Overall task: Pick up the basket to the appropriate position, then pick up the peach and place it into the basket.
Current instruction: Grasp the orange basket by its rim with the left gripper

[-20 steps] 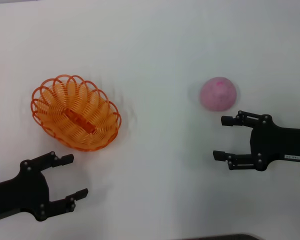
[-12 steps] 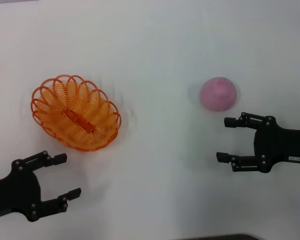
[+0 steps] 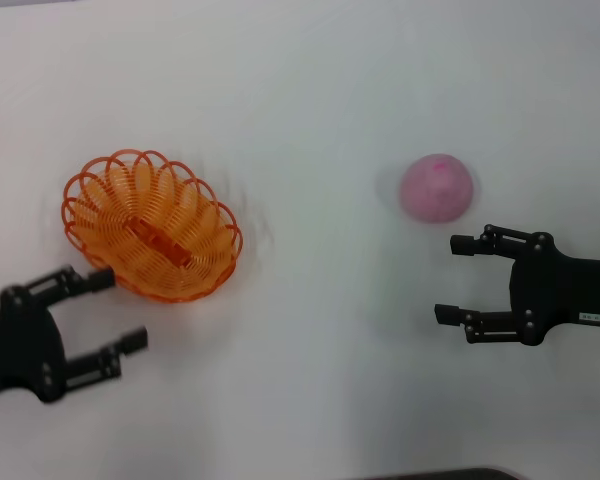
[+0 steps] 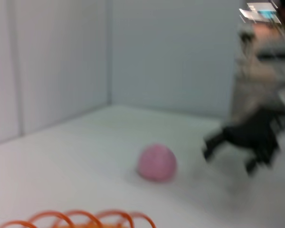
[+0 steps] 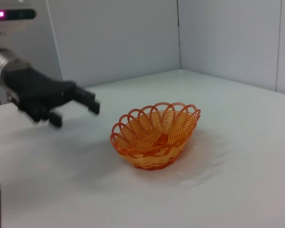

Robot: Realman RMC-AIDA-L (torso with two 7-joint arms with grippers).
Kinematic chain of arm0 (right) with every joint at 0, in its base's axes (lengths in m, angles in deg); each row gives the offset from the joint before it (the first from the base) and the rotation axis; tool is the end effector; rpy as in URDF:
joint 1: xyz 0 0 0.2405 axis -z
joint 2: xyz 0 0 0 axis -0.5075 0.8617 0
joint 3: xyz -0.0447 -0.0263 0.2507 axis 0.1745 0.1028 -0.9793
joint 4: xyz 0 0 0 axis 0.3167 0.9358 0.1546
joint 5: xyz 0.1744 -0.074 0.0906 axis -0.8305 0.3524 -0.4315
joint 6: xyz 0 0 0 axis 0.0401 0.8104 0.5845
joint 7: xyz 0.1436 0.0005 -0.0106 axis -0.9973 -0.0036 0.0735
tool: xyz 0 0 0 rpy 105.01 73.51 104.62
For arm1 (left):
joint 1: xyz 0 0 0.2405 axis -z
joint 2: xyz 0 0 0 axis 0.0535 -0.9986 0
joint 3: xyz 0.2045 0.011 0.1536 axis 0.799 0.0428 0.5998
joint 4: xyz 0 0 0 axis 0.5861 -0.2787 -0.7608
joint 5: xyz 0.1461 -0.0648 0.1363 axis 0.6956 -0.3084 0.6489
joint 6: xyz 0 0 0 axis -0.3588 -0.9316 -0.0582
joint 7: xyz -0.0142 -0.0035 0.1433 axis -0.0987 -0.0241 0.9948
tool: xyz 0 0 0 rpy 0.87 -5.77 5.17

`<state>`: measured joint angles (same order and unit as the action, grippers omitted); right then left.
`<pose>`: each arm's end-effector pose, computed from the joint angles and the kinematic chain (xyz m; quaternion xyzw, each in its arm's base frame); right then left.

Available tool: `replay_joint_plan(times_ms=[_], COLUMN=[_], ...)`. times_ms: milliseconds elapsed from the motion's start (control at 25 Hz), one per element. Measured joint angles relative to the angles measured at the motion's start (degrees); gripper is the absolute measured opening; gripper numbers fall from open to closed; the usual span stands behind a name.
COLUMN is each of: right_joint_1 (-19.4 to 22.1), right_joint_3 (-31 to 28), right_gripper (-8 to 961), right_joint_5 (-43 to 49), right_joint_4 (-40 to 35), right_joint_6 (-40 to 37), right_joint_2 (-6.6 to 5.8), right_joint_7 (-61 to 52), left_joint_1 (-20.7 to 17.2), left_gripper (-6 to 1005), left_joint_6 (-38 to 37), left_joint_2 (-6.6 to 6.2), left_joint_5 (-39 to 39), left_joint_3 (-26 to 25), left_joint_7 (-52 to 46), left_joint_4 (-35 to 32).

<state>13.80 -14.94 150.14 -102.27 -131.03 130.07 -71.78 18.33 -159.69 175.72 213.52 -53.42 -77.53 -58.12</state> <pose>0.3384 0.2330 -0.0138 -0.9524 0.1501 0.2145 0.1562 -0.3310 0.2075 -0.0020 -0.9347 -0.1564 -0.2705 0.1695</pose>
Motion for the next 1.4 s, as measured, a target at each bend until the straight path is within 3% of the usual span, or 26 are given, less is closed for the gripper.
replay_joint_plan(times_ms=[360,640,800,960,1400], right_joint_1=[0.0,-0.1,-0.2,-0.5,-0.3], right_joint_3=[-0.6,-0.7,-0.7,-0.6,-0.5], right_gripper=[892,892,892,892,892], right_joint_5=[0.0,0.0,0.0,0.0,0.1], right_joint_4=[0.1,0.1,0.2,-0.1,-0.4], right_joint_6=[0.2,0.3,0.3,0.3,0.4], right_joint_2=[0.0,0.0,0.0,0.0,-0.07], right_joint_7=[-0.1,-0.1,-0.1,-0.5,-1.6], left_joint_1=[5.1,8.5,9.5,10.5,11.8], left_gripper=[780,770,767,766,765], left_joint_6=[-1.3,0.4,4.1,10.3,23.4], left_joint_2=[-3.31,-4.64,-4.77,-4.55,-1.46], left_joint_5=[-1.5,-1.2,-1.1,0.5,8.0], left_joint_3=[-3.8,-3.4,-1.5,4.9,20.5], left_joint_7=[-31.4,-46.4,-53.8,-60.1,-67.1], left_joint_4=[-0.6,-2.7,-6.1,-10.7,-23.9])
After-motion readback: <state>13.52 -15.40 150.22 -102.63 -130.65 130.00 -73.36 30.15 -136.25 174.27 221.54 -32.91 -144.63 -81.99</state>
